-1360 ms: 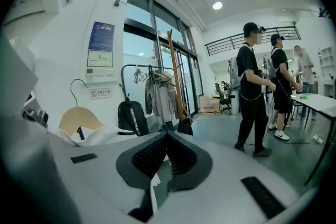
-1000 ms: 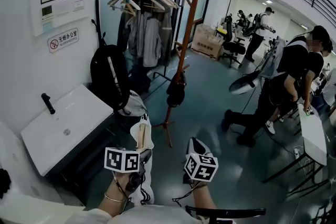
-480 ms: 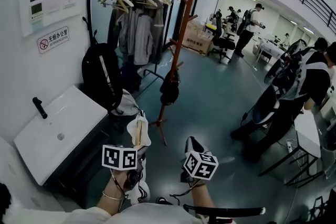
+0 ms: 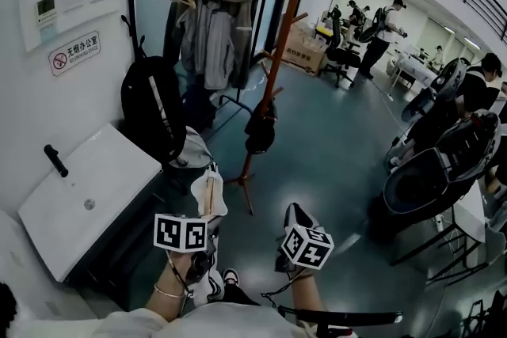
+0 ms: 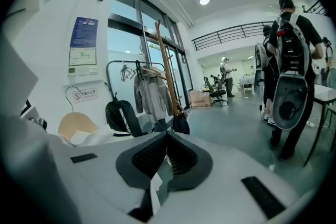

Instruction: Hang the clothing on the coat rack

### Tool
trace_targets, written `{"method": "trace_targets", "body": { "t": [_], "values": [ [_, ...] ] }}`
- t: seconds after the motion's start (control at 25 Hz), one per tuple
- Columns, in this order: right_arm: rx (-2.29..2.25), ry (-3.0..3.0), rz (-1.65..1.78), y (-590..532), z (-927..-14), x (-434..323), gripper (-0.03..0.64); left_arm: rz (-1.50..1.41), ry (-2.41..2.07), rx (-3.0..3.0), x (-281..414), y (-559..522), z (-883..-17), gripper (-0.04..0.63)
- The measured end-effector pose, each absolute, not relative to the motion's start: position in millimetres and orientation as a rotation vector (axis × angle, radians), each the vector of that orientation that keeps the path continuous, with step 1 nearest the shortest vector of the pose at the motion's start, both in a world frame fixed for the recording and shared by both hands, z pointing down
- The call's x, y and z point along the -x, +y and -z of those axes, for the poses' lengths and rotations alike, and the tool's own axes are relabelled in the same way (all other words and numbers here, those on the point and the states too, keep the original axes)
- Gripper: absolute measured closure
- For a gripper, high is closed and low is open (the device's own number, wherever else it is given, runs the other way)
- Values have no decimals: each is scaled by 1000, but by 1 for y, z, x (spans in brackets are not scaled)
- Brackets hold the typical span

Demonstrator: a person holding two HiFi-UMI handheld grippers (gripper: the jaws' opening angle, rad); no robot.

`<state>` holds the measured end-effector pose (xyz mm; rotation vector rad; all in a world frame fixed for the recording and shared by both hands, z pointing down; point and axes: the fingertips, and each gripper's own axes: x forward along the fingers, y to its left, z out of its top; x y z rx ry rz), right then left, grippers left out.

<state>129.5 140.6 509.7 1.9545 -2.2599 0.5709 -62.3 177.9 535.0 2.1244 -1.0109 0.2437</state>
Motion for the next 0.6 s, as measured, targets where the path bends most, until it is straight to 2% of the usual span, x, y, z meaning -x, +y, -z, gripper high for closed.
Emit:
{"method": "trace_targets", "body": {
  "t": [0.6],
  "values": [
    [-1934, -2304, -539, 12, -492, -135, 594, -252, -1048, -2122, 60, 63, -523, 578]
  ]
}}
